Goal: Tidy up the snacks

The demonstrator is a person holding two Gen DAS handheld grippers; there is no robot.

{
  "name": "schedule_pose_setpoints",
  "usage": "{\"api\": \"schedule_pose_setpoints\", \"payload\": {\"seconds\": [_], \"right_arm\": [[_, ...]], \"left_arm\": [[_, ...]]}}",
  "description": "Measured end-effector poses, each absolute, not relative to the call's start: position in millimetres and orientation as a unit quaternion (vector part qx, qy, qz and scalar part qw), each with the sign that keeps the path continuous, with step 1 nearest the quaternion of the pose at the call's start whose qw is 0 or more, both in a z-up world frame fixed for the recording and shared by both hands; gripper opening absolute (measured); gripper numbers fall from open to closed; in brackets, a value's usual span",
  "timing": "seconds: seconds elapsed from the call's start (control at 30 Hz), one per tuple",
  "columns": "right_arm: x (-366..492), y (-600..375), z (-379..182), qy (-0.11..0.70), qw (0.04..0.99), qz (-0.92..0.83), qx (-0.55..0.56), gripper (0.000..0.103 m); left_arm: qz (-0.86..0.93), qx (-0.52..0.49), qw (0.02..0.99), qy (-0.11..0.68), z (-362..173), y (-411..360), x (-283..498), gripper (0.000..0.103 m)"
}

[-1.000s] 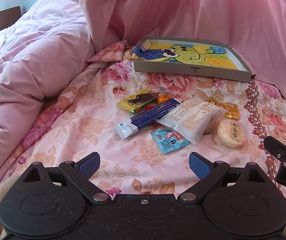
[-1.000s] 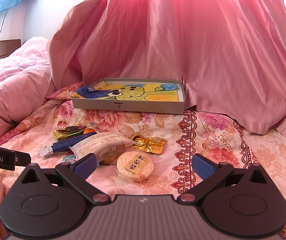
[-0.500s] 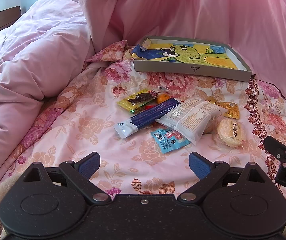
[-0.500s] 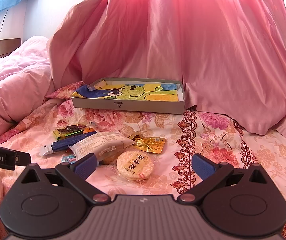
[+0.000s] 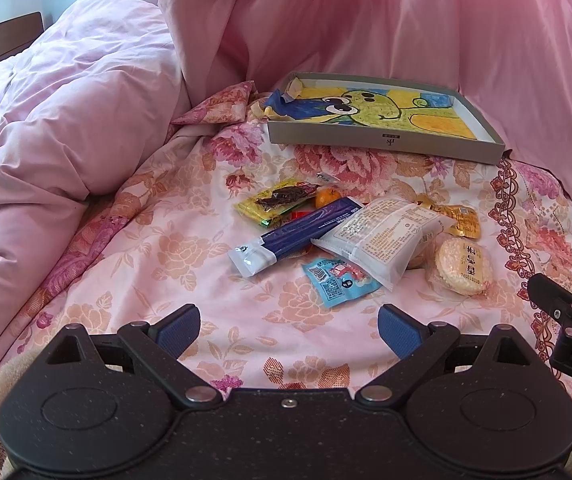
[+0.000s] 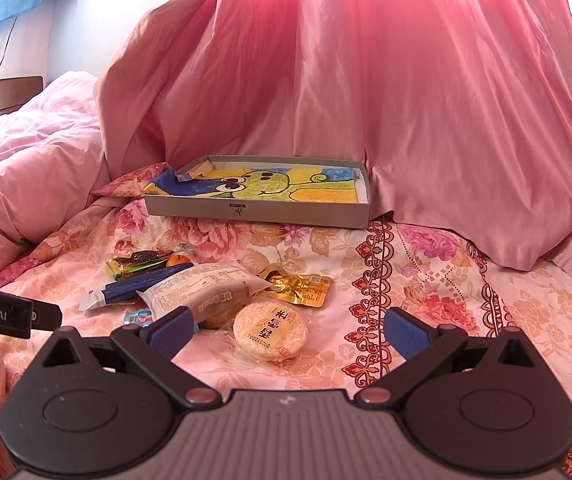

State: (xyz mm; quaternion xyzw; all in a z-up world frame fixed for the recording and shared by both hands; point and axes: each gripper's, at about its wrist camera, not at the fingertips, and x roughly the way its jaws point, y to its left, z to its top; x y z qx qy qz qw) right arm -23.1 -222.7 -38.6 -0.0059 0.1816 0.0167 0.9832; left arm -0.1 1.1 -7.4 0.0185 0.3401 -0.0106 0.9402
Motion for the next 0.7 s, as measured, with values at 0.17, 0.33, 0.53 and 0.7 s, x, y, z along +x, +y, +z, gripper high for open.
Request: {"api": "schedule_pose_setpoints", "payload": {"seconds": [0.17,0.33,0.53,0.7], "right_arm": [[-24.0,-222.4,-38.6,0.179,0.984,0.018,-0.004,0.103],[-24.5,-222.9,-38.0,0.175,0.985,0.017,-0.004,0.103],[-23.4,-223.1,-37.6,0.176,0.984,0.016,-0.004,0.103],[-19.2,-226.1,-35.2,0.191,0.981,0.033,0.008,0.103]], "left_arm": [[-0.012,0.020,0.940,0.341,-8.5,0.0,-0.7,0.096],[-0.012,0.021,0.939,0.344,-8.5,-1.7,-0.7,0.096],[-0.016,0.016,0.936,0.351,-10.0,-3.3,3.0,0.096],[-0.019,0.017,0.933,0.360,-12.1,-3.3,8.9,0.096]]}}
